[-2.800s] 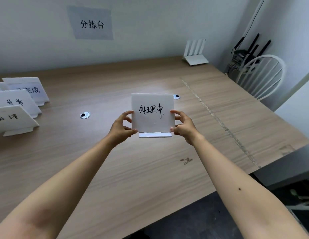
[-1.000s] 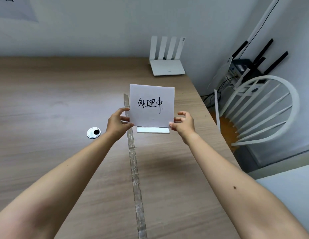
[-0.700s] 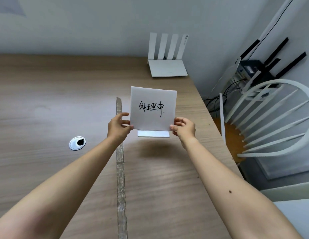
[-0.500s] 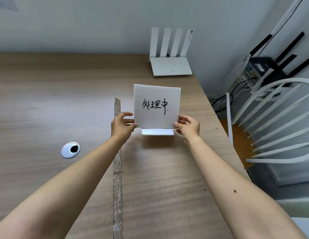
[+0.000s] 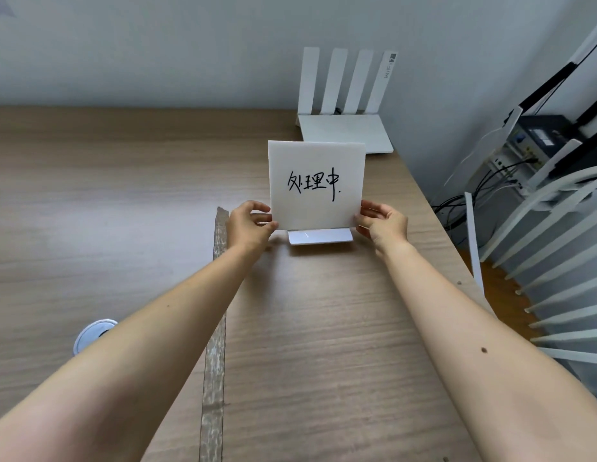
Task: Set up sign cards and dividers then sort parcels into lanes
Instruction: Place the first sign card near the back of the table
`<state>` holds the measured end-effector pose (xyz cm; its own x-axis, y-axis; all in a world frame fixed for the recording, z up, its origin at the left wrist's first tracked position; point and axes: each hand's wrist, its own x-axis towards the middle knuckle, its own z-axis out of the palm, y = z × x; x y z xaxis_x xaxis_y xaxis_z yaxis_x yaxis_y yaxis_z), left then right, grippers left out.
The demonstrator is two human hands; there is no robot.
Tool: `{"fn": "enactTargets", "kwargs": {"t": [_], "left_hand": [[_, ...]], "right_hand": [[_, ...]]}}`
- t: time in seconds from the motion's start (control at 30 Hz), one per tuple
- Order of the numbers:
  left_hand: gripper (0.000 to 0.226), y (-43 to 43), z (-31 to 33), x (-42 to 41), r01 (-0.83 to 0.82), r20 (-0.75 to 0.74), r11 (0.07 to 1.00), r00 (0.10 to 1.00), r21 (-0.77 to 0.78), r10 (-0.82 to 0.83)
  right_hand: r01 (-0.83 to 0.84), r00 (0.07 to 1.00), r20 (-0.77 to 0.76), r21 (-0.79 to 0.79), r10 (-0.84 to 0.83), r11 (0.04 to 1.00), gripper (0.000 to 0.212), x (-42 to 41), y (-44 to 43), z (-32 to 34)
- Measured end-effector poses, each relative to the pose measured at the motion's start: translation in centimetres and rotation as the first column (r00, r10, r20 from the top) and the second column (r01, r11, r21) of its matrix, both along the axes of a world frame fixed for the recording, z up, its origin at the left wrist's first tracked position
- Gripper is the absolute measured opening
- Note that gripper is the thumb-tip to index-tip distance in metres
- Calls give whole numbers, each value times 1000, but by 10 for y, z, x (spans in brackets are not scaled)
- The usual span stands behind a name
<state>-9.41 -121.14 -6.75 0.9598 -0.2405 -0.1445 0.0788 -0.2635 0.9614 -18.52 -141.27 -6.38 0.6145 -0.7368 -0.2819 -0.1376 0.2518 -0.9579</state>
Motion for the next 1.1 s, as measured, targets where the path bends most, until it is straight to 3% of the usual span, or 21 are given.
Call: {"fn": "enactTargets", "kwargs": {"t": [0.37, 0.8, 1.1], "left_hand": [[20, -48, -17, 46, 14, 38, 1000, 999, -4, -14], [21, -70, -37, 90, -122, -23, 986, 993, -111, 120], [17, -76, -40, 101, -125, -19, 981, 992, -150, 124]], "right_hand": [[6, 995, 100, 20, -8, 1000, 29, 30, -52, -19], [-26, 992, 119, -30, 29, 999, 27, 76, -70, -30], [-29, 996, 87, -56, 34, 998, 29, 89, -73, -29]]}}
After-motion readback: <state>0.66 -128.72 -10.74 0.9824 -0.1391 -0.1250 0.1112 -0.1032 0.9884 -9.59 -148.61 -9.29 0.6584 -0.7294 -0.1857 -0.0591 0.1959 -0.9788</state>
